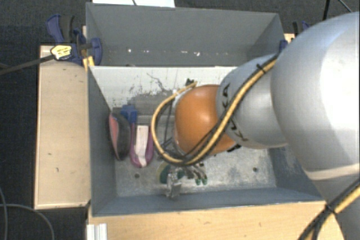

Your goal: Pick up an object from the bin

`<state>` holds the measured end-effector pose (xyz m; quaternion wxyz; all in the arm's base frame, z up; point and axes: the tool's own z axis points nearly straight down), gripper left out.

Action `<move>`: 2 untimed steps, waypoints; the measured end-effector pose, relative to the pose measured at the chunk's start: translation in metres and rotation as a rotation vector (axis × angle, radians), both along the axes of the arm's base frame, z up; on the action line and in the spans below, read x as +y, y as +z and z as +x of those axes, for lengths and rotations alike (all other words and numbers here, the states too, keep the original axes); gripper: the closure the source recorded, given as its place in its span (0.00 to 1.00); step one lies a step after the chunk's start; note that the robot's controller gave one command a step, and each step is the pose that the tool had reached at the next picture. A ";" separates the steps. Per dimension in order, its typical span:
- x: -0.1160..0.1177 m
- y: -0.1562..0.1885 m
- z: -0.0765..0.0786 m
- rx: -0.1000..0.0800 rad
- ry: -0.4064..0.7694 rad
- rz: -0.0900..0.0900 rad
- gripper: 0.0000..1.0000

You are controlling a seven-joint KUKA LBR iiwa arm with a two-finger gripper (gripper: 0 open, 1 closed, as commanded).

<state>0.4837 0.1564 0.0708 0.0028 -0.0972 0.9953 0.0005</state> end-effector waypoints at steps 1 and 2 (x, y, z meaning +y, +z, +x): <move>0.000 -0.001 -0.001 0.003 -0.001 0.000 1.00; -0.017 0.141 0.006 -0.005 0.017 0.001 1.00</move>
Offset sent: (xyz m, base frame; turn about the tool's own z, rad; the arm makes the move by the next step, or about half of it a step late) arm 0.0000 0.0000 0.0000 0.0000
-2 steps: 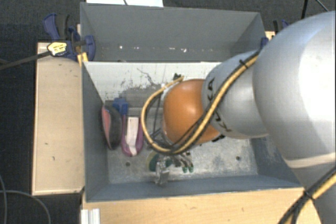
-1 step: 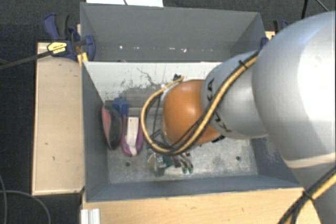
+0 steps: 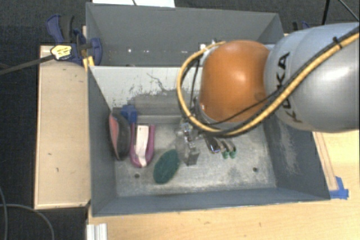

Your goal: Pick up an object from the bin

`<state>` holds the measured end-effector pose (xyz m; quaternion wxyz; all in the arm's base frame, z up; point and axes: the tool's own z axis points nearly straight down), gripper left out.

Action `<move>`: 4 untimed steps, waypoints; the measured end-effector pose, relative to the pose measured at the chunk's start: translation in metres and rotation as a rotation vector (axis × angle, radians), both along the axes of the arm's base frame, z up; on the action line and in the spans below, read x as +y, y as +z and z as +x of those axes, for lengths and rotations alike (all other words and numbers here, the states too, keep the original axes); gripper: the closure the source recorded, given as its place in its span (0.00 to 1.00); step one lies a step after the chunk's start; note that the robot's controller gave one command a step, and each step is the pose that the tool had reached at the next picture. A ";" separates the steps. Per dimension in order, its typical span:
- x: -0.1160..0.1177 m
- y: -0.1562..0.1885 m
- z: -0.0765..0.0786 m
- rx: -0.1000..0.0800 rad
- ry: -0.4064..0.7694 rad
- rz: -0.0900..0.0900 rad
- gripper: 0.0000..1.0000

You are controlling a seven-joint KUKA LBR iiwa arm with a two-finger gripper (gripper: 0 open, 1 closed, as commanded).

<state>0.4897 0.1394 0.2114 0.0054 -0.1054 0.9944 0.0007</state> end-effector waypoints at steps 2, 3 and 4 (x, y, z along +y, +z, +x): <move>0.058 -0.080 0.037 0.012 -0.043 0.000 1.00; -0.021 -0.059 0.086 0.003 0.135 -0.005 1.00; -0.017 -0.060 0.085 0.006 0.138 -0.002 0.00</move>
Offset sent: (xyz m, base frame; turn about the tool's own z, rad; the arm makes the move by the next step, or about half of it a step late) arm 0.0596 -0.0280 -0.0342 -0.4867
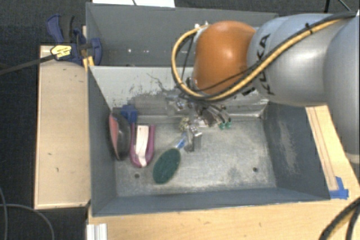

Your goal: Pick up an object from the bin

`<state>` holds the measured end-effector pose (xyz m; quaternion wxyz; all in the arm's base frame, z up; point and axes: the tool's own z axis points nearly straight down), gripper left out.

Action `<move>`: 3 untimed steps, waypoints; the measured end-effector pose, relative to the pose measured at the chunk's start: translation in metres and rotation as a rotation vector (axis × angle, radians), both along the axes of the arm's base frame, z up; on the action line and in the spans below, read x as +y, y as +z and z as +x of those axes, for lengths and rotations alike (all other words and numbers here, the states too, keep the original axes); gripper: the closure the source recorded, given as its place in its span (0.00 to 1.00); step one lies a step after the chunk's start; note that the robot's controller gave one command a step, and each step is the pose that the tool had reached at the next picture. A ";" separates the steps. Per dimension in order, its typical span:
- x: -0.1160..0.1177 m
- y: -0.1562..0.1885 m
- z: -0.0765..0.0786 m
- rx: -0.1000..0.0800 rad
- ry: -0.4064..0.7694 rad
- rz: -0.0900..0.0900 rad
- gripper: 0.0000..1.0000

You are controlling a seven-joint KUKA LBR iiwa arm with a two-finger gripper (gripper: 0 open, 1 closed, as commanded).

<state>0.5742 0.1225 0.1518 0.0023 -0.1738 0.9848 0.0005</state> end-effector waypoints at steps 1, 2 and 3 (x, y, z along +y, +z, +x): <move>0.026 -0.080 -0.044 -0.004 0.355 0.000 0.00; 0.024 -0.080 -0.044 0.000 0.350 -0.004 1.00; 0.035 -0.067 -0.027 -0.002 0.787 -0.002 1.00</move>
Offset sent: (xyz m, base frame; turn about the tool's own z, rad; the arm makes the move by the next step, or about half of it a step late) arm -0.0459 0.0247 -0.0818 -0.3563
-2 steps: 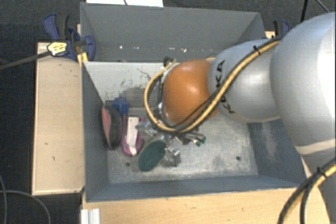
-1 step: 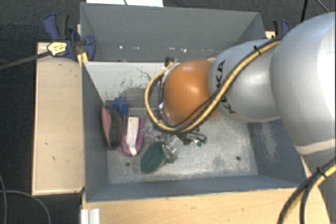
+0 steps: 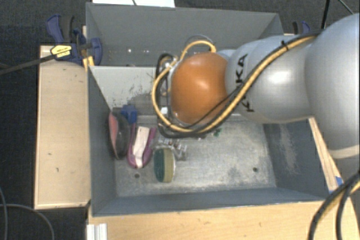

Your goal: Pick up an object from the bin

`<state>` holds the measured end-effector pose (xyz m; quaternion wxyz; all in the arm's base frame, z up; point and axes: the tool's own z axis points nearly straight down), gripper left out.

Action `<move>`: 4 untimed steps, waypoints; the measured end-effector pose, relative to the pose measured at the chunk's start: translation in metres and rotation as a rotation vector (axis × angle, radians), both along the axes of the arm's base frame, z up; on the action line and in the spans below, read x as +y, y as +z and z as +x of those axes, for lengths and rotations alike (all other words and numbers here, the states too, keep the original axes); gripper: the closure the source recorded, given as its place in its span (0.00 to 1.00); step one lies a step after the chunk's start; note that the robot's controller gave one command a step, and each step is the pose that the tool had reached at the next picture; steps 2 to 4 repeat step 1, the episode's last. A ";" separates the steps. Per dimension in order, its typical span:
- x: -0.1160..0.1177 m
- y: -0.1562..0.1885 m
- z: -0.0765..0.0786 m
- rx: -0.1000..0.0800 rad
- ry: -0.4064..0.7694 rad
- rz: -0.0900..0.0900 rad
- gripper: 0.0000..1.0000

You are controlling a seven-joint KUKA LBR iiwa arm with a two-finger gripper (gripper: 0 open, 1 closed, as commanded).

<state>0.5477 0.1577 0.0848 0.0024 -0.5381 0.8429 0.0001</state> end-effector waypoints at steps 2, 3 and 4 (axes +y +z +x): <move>-0.011 0.167 0.005 -0.007 -0.085 0.001 1.00; -0.011 0.167 0.005 -0.007 -0.085 0.001 1.00; -0.011 0.167 0.005 -0.007 -0.085 0.001 1.00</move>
Offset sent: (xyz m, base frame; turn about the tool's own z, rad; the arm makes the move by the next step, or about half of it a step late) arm 0.0030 -0.0114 0.1614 0.0796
